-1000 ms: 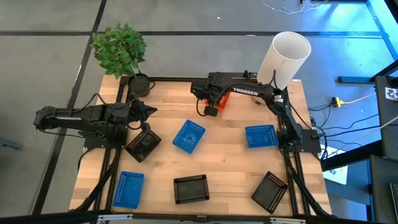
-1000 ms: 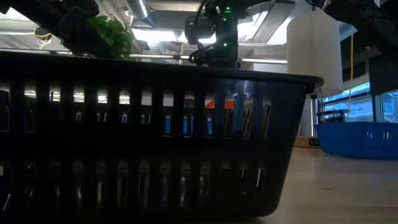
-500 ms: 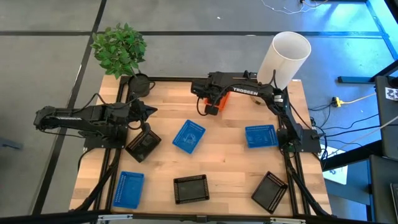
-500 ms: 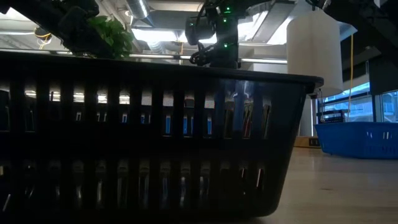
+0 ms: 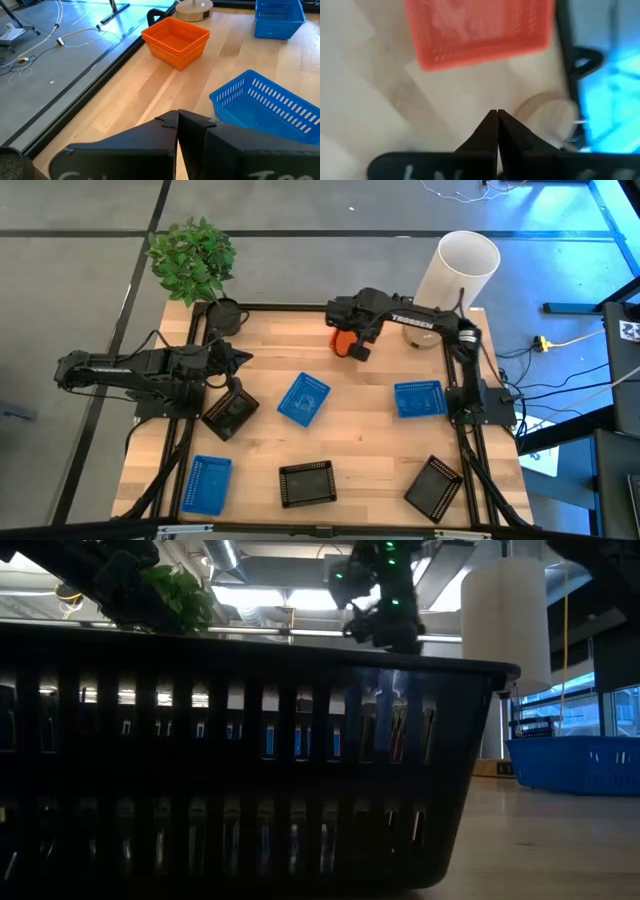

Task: Stack baskets by color
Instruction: Stack the left orange bin on the orange bins

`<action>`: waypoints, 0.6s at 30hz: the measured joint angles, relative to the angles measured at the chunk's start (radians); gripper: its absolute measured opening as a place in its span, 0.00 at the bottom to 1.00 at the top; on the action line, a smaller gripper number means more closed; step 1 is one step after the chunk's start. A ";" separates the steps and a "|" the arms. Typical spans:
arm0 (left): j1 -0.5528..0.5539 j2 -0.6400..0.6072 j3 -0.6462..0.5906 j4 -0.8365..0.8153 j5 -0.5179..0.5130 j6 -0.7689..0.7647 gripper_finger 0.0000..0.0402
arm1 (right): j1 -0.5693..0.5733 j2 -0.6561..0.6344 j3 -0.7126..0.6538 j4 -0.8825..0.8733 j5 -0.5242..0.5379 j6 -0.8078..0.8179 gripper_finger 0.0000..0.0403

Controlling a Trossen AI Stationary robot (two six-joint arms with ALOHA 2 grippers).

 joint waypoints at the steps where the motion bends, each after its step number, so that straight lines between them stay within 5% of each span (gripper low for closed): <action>1: 0.000 0.000 0.000 0.000 0.000 0.000 0.00 | -0.004 -0.031 -0.056 0.012 -0.024 0.012 0.00; 10: 0.000 0.000 0.000 0.004 0.004 0.001 0.00 | -0.051 -0.198 -0.499 0.520 -0.278 -0.037 0.00; 18: 0.000 0.000 0.000 0.034 0.013 0.046 0.00 | -0.098 -0.191 -0.646 0.701 -0.302 -0.086 0.00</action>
